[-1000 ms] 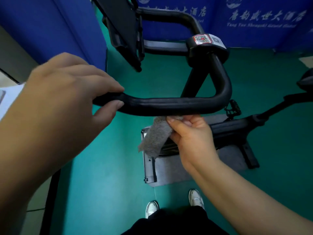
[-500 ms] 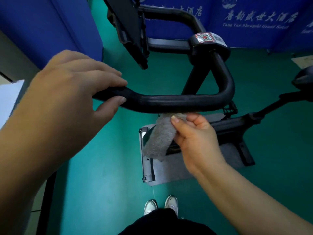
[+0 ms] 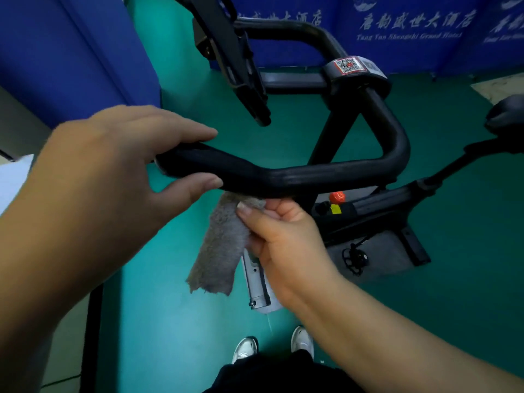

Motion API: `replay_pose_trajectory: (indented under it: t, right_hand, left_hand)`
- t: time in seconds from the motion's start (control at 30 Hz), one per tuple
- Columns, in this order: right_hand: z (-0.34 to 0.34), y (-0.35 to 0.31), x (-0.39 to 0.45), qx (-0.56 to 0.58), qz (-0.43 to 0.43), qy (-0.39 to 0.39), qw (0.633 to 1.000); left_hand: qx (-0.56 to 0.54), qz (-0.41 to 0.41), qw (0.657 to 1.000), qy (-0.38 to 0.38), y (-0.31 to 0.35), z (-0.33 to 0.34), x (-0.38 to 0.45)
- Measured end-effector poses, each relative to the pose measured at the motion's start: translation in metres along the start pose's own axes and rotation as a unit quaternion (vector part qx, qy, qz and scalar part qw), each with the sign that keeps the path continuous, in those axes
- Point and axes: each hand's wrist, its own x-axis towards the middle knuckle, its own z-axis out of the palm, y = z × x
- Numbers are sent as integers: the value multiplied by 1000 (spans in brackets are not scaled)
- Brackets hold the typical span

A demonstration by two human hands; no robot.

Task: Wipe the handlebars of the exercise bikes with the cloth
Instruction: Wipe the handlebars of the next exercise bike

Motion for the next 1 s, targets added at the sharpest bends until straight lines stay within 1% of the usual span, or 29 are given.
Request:
replay_pose_trajectory:
  t: [0.1, 0.2, 0.33, 0.43, 0.47, 0.53, 0.63, 0.77, 0.93, 1.0]
  right_hand:
    - [-16, -6, -5, 7, -24, 57, 998]
    - [-23, -11, -9, 25, -44, 95, 994]
    - [11, 7, -10, 64, -38, 74, 995]
    - [41, 19, -6, 71, -32, 20, 997]
    - [46, 20, -6, 74, -33, 2, 997]
    - [45, 19, -6, 75, -36, -1, 997]
    - [27, 13, -10, 68, -39, 47, 996]
    - [-8, 1, -10, 65, -66, 109, 990]
    - [-47, -28, -4, 9, -122, 183, 976]
    - [-58, -39, -2, 0, -142, 200, 970]
  left_hand:
    - [-11, 12, 1000, -3, -7, -6, -2]
    - [-59, 9, 998, -20, -17, -9, -5]
    - [-69, 20, 997, -36, -21, -11, -3]
    - [-44, 38, 998, -35, -20, -14, 1]
    - [-34, 46, 998, -34, -19, -15, 2]
    - [-22, 63, 997, -30, -15, -17, 3]
    - [-6, 86, 996, -29, -8, -18, 5]
    - [19, 116, 992, -44, 3, -14, 11]
    - [39, 135, 989, -44, 11, -7, 17]
    - [48, 134, 989, -41, 14, -5, 19]
